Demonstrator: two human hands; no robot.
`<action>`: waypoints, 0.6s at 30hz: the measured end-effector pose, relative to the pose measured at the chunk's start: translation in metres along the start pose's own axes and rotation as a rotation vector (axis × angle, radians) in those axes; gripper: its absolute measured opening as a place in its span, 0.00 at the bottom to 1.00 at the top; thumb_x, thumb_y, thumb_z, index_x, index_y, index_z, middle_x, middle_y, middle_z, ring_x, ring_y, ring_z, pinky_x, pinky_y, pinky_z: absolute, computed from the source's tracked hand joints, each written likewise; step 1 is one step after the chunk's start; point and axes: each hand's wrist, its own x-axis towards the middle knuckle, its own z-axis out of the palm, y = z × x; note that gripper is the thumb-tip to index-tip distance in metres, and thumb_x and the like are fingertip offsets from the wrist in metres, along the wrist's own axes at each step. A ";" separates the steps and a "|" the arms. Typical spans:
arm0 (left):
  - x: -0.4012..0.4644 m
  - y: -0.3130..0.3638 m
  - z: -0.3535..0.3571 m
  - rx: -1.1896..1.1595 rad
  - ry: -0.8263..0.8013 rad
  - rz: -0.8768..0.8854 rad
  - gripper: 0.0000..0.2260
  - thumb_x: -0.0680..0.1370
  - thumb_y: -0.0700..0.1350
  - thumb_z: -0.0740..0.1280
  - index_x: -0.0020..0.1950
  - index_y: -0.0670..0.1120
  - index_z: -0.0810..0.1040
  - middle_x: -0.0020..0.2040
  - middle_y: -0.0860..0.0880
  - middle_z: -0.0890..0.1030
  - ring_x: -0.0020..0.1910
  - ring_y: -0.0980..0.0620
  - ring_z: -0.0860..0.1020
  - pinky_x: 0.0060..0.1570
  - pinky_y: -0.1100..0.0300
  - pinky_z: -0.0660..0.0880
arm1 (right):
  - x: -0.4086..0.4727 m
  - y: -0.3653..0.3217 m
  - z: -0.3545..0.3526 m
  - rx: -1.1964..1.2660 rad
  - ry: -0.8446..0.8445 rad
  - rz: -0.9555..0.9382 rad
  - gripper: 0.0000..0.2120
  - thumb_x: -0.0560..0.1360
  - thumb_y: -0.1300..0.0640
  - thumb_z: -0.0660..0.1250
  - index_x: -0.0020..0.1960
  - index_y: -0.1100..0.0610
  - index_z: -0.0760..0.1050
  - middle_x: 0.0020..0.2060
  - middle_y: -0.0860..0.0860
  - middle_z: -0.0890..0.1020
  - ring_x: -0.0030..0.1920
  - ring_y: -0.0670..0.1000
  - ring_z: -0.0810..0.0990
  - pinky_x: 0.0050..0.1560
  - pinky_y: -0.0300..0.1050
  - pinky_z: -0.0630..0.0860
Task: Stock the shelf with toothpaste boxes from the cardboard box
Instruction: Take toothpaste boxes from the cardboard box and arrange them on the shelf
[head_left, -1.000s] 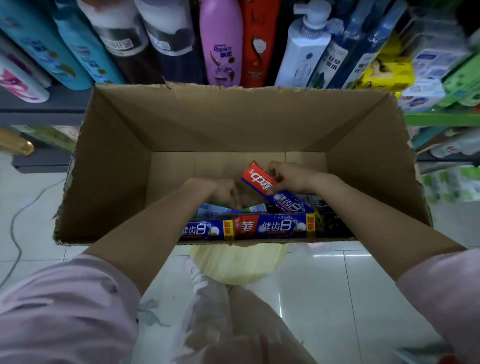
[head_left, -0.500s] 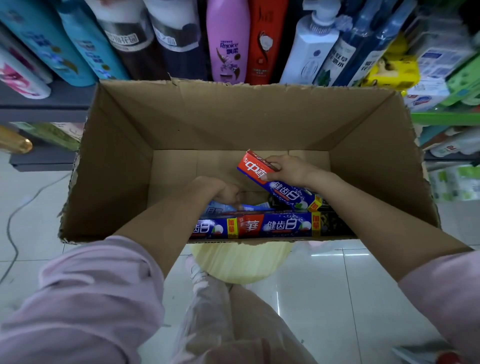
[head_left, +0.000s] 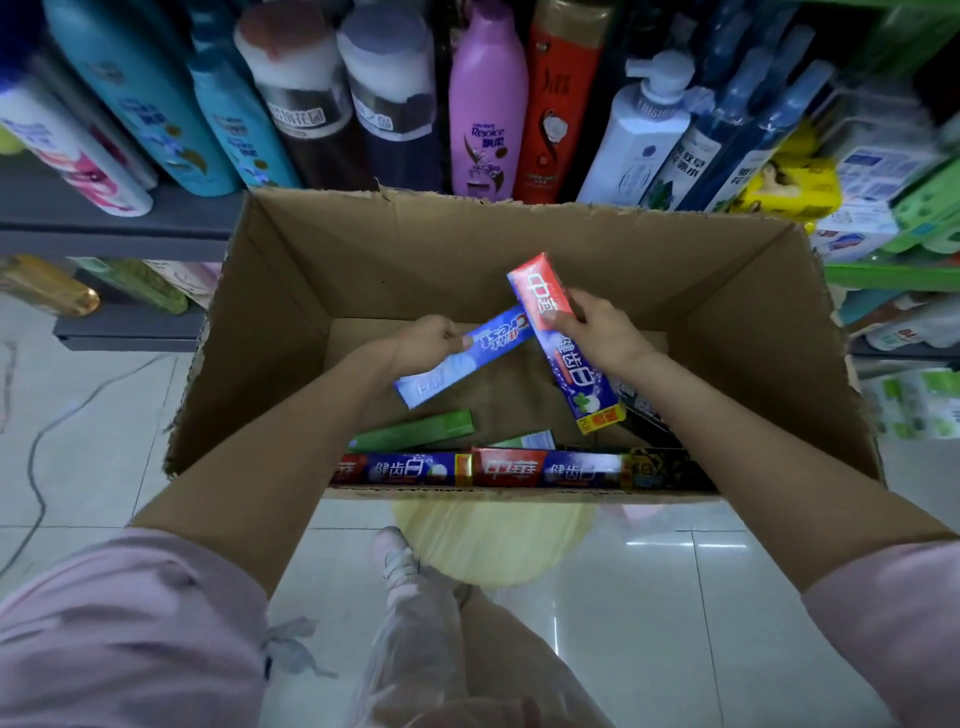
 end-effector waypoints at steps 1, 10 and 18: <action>-0.006 0.002 0.000 -0.112 0.024 -0.010 0.06 0.81 0.43 0.61 0.49 0.44 0.75 0.38 0.48 0.75 0.35 0.54 0.71 0.34 0.64 0.65 | 0.000 -0.004 -0.001 0.043 0.026 0.010 0.22 0.79 0.47 0.60 0.68 0.57 0.66 0.63 0.58 0.76 0.60 0.60 0.77 0.62 0.56 0.72; -0.066 0.031 -0.016 -0.717 -0.055 0.026 0.11 0.77 0.33 0.63 0.59 0.39 0.72 0.47 0.45 0.81 0.38 0.55 0.82 0.37 0.58 0.81 | -0.029 -0.046 -0.005 0.390 0.126 -0.105 0.17 0.77 0.48 0.64 0.60 0.54 0.63 0.59 0.54 0.79 0.51 0.51 0.82 0.55 0.52 0.79; -0.127 0.068 -0.049 -0.712 0.181 0.285 0.17 0.76 0.37 0.68 0.63 0.45 0.70 0.55 0.49 0.81 0.51 0.53 0.81 0.51 0.55 0.80 | -0.063 -0.114 -0.003 0.429 0.241 -0.393 0.17 0.78 0.48 0.62 0.66 0.48 0.69 0.52 0.48 0.83 0.45 0.45 0.84 0.47 0.41 0.79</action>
